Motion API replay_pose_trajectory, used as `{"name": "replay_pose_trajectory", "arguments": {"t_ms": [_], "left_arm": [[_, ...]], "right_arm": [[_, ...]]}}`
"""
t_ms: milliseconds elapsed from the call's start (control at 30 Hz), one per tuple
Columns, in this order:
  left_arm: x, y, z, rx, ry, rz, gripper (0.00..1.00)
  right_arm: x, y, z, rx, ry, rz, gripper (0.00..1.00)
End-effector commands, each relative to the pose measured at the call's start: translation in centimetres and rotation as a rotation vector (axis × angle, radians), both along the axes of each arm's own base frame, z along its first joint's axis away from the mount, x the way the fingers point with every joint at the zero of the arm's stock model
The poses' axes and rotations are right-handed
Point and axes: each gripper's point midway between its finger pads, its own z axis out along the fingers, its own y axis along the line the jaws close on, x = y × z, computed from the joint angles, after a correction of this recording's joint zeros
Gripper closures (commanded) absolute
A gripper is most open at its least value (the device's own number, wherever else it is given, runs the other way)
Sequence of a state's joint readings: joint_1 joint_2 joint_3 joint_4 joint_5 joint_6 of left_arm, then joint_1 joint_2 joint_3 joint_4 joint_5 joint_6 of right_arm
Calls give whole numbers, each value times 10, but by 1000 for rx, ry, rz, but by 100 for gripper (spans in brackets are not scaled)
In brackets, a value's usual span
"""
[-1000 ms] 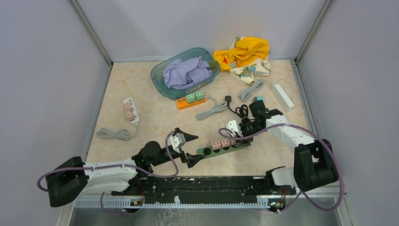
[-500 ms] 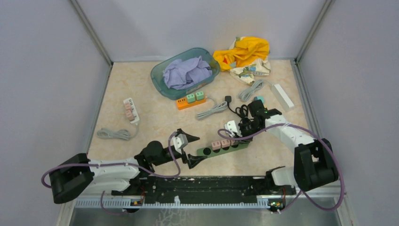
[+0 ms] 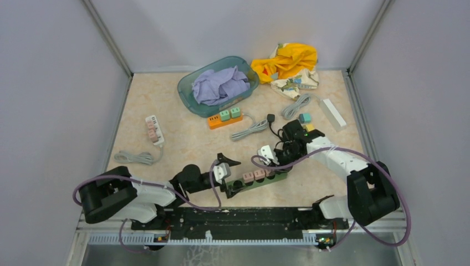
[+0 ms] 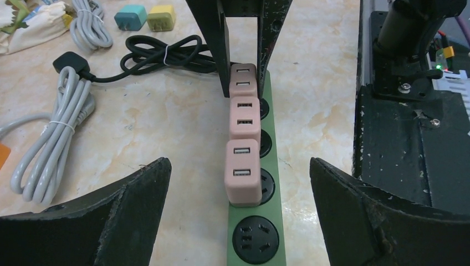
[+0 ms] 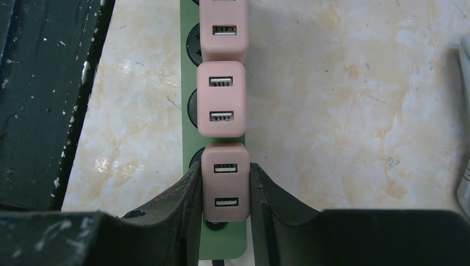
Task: Pull the plug off the socket
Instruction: Remove the plug from the socket.
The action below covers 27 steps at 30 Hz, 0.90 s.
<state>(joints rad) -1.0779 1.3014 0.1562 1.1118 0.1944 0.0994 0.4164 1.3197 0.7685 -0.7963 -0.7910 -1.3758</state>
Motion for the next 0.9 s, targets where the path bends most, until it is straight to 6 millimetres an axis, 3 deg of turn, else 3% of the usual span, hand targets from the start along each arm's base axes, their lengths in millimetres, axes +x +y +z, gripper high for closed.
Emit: {"name": "replay_pose_trajectory", "arguments": {"t_ms": [0,200,667,800,867], "left_arm": [[3,-23,13,-16,-73,-56,0],[11,-44,-6,59,-35,-57,5],[16,-54,-38,179,-3,-41,27],[17,-55,-42,193,0,-45,40],[16,-55,-44,201,7,-49,54]], "right_arm": [[4,27,26,105,-6,9,100],[4,30,25,103,-9,6,100],[6,31,22,92,-8,1,100],[5,31,21,91,-8,2,100],[5,31,22,92,-8,2,100]]}}
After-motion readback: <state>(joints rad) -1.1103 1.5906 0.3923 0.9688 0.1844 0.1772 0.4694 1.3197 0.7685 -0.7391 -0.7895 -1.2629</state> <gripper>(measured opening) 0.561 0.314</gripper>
